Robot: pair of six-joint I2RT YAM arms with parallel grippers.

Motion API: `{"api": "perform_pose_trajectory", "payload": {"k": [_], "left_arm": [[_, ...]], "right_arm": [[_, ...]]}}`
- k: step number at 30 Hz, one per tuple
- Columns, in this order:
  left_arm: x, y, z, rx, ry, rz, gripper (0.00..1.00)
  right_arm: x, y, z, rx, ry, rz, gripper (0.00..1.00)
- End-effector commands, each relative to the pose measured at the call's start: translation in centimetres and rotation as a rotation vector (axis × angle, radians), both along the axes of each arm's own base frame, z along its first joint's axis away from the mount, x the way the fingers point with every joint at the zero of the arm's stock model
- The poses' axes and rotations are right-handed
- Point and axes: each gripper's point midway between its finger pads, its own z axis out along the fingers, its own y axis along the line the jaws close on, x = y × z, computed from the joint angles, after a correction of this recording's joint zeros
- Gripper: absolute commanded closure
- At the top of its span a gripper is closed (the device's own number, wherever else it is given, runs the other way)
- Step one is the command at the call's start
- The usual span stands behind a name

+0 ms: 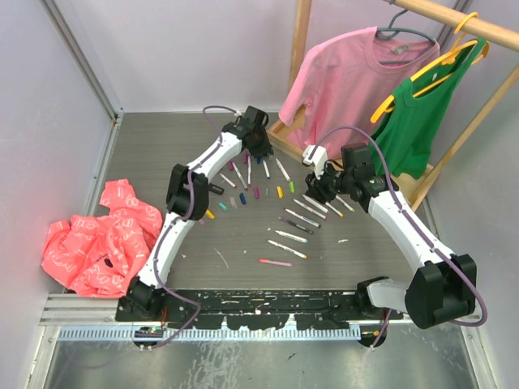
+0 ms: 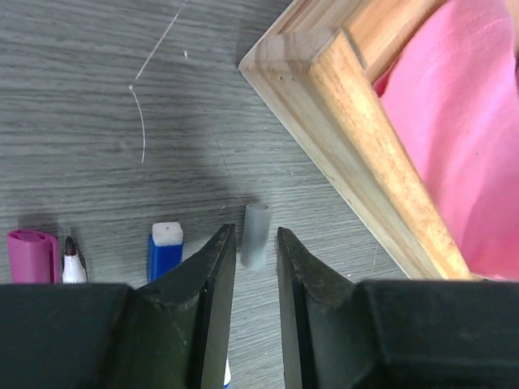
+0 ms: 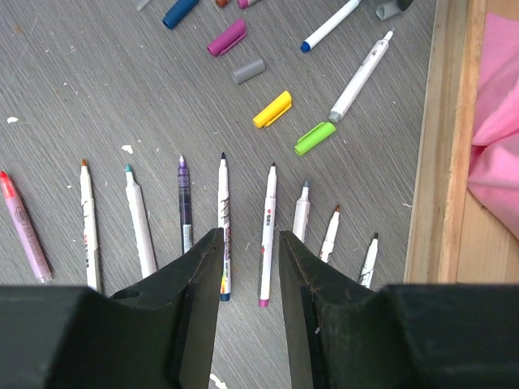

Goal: Open the pen caps
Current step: Place the pen cap at the center of the board.

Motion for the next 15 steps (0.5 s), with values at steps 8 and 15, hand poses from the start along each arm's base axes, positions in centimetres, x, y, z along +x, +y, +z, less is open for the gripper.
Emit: {"api": "perform_pose_trajectory", "payload": {"k": [8,15], "left_arm": [[2.4,-0.3,8.2,-0.119,-0.159,-0.031,0.67],[-1.2,1.3,18.1,-0.168,-0.357,-0.172,0.61]], "right_arm": [[0.4,0.1,0.4,0.011,-0.027,0.014,0.60],[-0.3,0.3,0.9,0.040,-0.023,0.061,0.60]]}}
